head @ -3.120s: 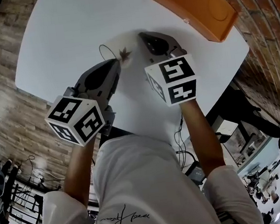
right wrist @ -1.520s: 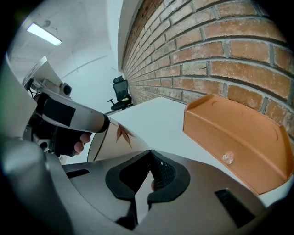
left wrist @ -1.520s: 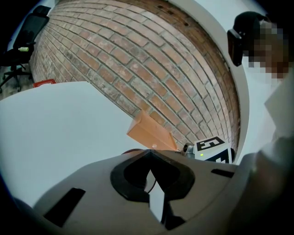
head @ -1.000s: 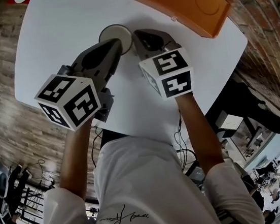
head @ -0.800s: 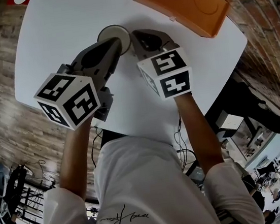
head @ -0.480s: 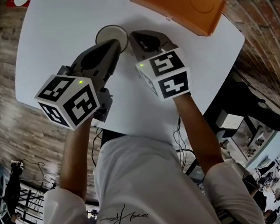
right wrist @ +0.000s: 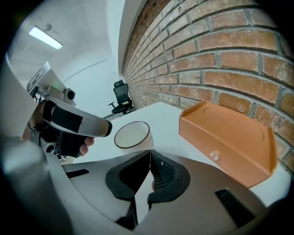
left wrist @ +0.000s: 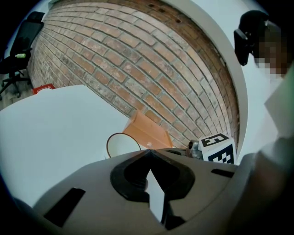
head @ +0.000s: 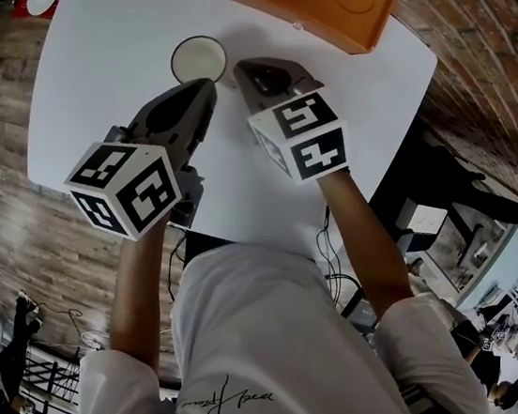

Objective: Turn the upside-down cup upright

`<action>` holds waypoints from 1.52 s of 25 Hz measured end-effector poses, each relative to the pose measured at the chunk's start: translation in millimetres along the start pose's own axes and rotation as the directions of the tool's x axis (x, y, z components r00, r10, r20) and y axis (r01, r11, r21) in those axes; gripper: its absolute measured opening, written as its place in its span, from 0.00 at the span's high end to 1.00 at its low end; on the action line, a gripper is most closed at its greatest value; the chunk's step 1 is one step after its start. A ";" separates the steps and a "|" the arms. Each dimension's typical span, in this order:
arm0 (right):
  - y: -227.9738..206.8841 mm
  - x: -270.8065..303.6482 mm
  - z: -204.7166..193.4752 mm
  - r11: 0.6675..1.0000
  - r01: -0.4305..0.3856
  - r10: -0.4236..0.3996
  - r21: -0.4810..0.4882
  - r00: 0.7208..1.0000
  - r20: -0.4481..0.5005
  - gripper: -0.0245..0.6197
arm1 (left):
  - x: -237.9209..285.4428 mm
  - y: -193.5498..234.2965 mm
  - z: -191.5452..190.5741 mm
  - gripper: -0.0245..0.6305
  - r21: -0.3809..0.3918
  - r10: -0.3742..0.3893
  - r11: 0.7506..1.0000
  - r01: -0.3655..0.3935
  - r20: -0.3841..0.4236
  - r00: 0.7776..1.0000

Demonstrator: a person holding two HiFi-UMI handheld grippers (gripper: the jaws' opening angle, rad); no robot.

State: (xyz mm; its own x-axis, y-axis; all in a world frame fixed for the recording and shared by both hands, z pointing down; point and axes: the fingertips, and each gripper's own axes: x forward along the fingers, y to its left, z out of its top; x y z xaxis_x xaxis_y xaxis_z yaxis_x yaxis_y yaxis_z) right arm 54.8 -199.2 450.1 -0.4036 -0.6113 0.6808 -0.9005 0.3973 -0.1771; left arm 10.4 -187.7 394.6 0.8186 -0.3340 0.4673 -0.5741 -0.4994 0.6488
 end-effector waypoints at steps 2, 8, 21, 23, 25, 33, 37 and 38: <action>3.3 -5.0 1.3 1.000 -0.006 0.006 0.003 1.000 0.004 0.93 | -4.1 -4.0 -2.0 0.95 0.001 -0.002 1.000 0.002 0.000 1.000; 10.6 -24.7 -1.5 1.000 -0.031 0.031 0.004 0.999 0.012 0.93 | -14.3 -19.7 -14.1 0.95 0.004 -0.005 1.000 0.005 0.003 1.000; 38.8 -74.2 -12.8 0.993 -0.119 0.119 0.001 0.993 0.022 0.93 | -38.7 -54.6 -42.5 0.95 0.006 -0.012 1.000 0.012 0.021 1.000; 47.5 -82.6 -11.2 0.990 -0.140 0.139 0.009 0.990 0.032 0.93 | -45.4 -59.9 -43.9 0.95 0.012 -0.016 1.000 0.016 0.027 0.999; 54.4 -91.9 -9.7 0.989 -0.150 0.149 0.007 0.988 0.043 0.93 | -50.9 -65.6 -46.0 0.95 0.017 -0.020 1.000 0.020 0.034 0.999; 76.6 -123.2 -5.7 0.986 -0.164 0.165 -0.027 0.983 0.079 0.93 | -68.8 -85.4 -57.1 0.95 0.033 -0.028 0.999 0.026 0.056 0.998; 87.3 -140.9 -8.4 0.985 -0.169 0.172 -0.039 0.980 0.098 0.93 | -78.8 -97.8 -65.1 0.95 0.038 -0.032 0.999 0.030 0.071 0.997; 89.9 -145.9 -9.7 0.985 -0.169 0.172 -0.042 0.980 0.102 0.93 | -81.4 -101.0 -67.6 0.95 0.039 -0.033 0.999 0.030 0.074 0.997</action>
State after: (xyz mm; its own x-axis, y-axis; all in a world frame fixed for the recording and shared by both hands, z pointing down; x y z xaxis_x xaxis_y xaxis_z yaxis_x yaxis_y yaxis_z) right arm 34.3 -67.6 341.7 -0.5670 -0.6004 0.5640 -0.8119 0.5231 -0.2593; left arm 0.6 -56.0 331.6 0.8359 -0.3758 0.4000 -0.5483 -0.5403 0.6383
